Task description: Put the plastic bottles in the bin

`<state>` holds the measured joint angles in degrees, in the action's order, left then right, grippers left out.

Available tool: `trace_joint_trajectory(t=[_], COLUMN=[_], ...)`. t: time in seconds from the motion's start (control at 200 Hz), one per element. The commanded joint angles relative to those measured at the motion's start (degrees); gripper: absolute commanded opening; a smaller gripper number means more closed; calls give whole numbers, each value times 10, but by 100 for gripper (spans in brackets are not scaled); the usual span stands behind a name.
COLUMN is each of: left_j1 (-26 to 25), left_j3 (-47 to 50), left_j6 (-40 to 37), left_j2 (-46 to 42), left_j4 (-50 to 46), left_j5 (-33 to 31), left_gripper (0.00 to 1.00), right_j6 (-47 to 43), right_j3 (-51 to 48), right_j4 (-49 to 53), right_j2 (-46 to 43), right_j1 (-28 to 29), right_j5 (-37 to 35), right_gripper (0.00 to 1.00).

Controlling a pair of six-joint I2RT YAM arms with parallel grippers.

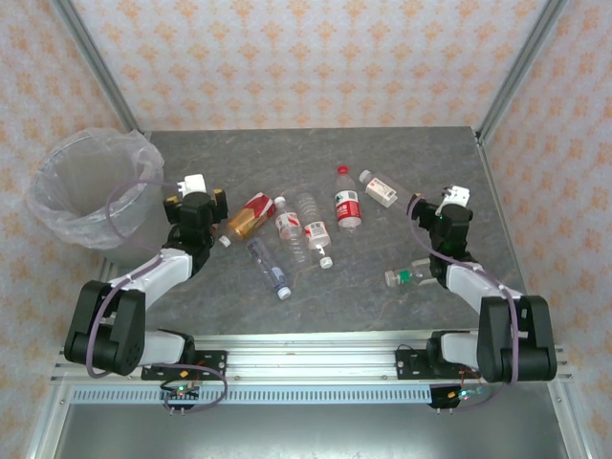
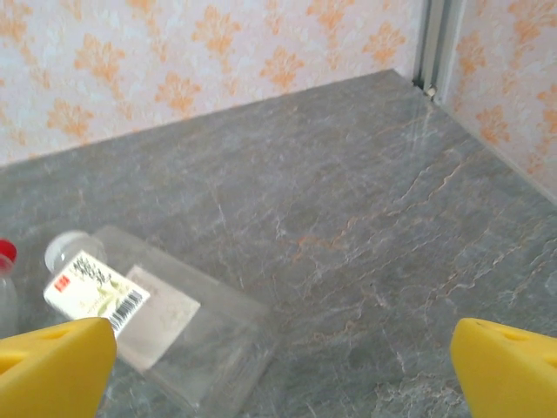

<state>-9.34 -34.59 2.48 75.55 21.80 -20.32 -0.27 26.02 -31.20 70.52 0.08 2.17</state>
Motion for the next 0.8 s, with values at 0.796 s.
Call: trace_joint_trajectory(t=[0.796], left_j1=[-63], left_j3=[-324], left_j6=[98], left_j2=[123], left_j4=[-539], left_j5=[244], left_gripper=[100], right_j6=[221], right_j3=[45], right_j4=[198], right_j2=[-81], right_j1=[0], right_j5=[-62], right_gripper=[99])
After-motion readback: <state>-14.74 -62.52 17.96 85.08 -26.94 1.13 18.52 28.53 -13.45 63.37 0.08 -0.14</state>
